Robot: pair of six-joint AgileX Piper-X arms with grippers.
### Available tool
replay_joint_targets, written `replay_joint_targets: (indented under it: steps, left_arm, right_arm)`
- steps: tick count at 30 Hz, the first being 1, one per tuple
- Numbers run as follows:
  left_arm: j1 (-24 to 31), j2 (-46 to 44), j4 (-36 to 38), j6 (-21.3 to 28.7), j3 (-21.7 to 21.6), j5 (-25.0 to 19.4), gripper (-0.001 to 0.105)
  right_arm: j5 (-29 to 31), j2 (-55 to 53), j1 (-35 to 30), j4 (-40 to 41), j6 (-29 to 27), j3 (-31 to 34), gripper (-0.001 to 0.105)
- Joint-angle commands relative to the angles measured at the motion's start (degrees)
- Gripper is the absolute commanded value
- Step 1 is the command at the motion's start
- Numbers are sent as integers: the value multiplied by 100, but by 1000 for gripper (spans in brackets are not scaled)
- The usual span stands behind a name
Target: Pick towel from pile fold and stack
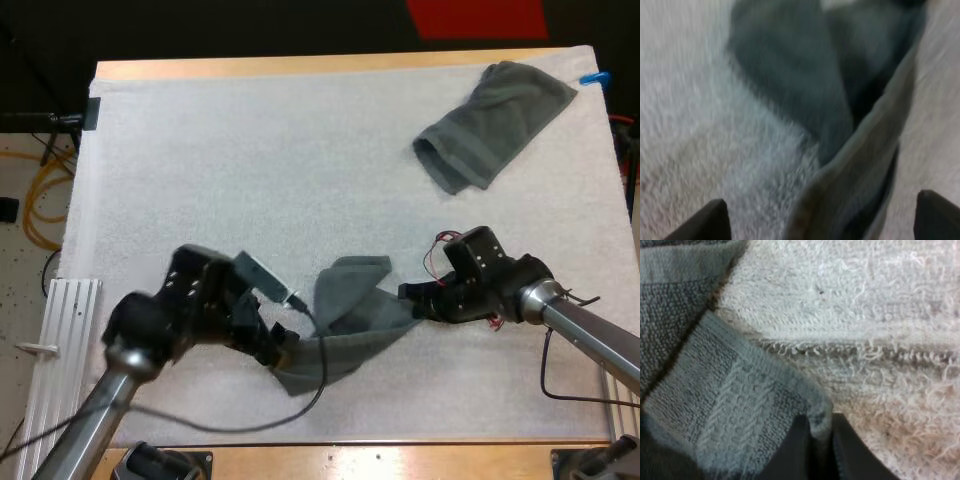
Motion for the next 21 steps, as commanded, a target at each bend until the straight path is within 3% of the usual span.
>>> replay_joint_targets:
  steps: [1, 11, 21]
  left_arm:
    - [-15, 133, 46, -112, -5, -81, 71]
    - [-15, 1228, 549, -237, -5, -91, 71]
    - [-15, 2053, 390, -237, -5, 139, 69]
  right_arm:
    - [38, -46, -7, 38, -63, -3, 0]
    - [38, -46, -7, 38, -111, -3, 0]
    - [38, -46, -7, 38, -111, -3, 0]
